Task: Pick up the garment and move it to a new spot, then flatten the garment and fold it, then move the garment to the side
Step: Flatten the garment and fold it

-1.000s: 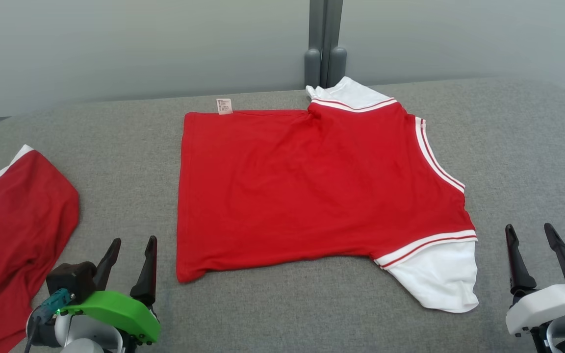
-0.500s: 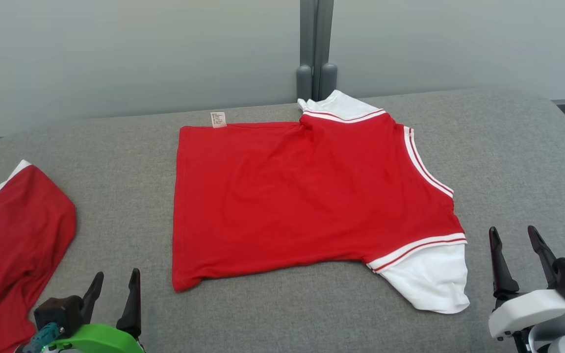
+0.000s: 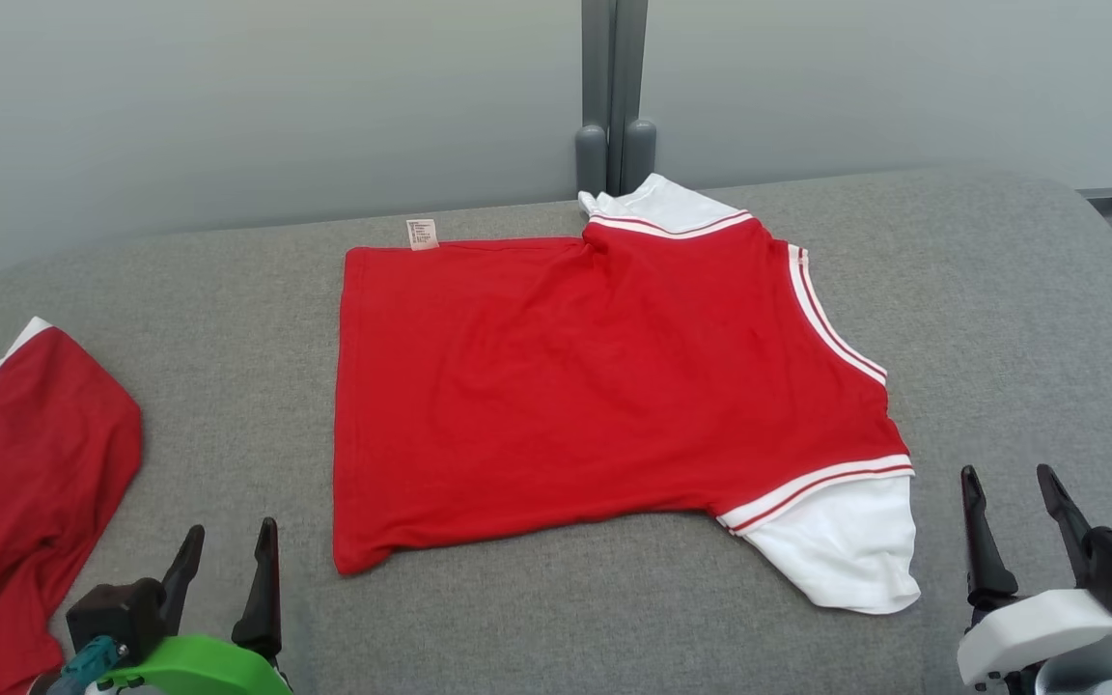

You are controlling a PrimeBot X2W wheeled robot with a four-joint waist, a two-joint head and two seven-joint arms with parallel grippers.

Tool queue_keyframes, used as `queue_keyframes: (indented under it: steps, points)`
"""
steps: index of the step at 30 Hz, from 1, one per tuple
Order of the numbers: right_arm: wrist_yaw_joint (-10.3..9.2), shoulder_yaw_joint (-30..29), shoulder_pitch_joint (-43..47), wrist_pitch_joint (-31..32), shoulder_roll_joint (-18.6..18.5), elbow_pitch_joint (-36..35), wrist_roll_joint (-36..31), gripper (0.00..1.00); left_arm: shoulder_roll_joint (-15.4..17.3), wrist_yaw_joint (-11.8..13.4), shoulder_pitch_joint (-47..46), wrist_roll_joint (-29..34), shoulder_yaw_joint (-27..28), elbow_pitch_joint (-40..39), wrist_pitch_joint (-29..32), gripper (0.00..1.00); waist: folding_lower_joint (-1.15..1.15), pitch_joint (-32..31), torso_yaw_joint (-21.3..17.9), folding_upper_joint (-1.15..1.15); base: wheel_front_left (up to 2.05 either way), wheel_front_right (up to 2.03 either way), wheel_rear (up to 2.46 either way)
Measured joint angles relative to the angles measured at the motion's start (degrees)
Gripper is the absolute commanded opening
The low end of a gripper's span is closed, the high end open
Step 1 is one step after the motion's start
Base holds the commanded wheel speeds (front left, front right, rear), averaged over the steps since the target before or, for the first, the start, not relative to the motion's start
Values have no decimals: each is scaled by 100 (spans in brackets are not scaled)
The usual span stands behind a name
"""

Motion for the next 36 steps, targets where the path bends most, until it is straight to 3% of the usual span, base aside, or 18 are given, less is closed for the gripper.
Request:
queue_keyframes:
  steps: [4,15,19,21,31,33,34,36]
  points:
    - [16,96,171,0,41,216,3,100,-88,1,170,-14,-60,73,0,100,0,25,5,0,0,0,0]
    - [307,538,397,136,265,953,99,100,-322,-20,193,-331,-220,224,258,100,0,335,25,0,0,0,0]
    - [358,580,136,186,398,1107,177,92,-349,-20,67,-365,-221,252,314,100,0,491,8,0,0,0,0]
    - [359,561,-7,186,416,1167,215,83,-349,-20,-27,-363,-224,265,354,100,0,555,-7,0,0,0,0]
    - [403,461,-154,187,489,1597,327,73,-347,-21,-293,-344,-250,344,415,100,0,752,8,0,0,0,0]
    - [408,464,-193,186,510,1667,328,60,-347,-21,-293,-344,-243,388,415,100,0,774,19,0,0,0,0]
    - [409,464,-226,186,521,1690,331,48,-347,-21,-293,-344,-243,410,415,100,0,778,24,0,0,0,0]
    - [427,465,-311,185,542,1731,334,44,-347,-21,-293,-344,-242,439,415,100,0,783,27,0,0,0,0]
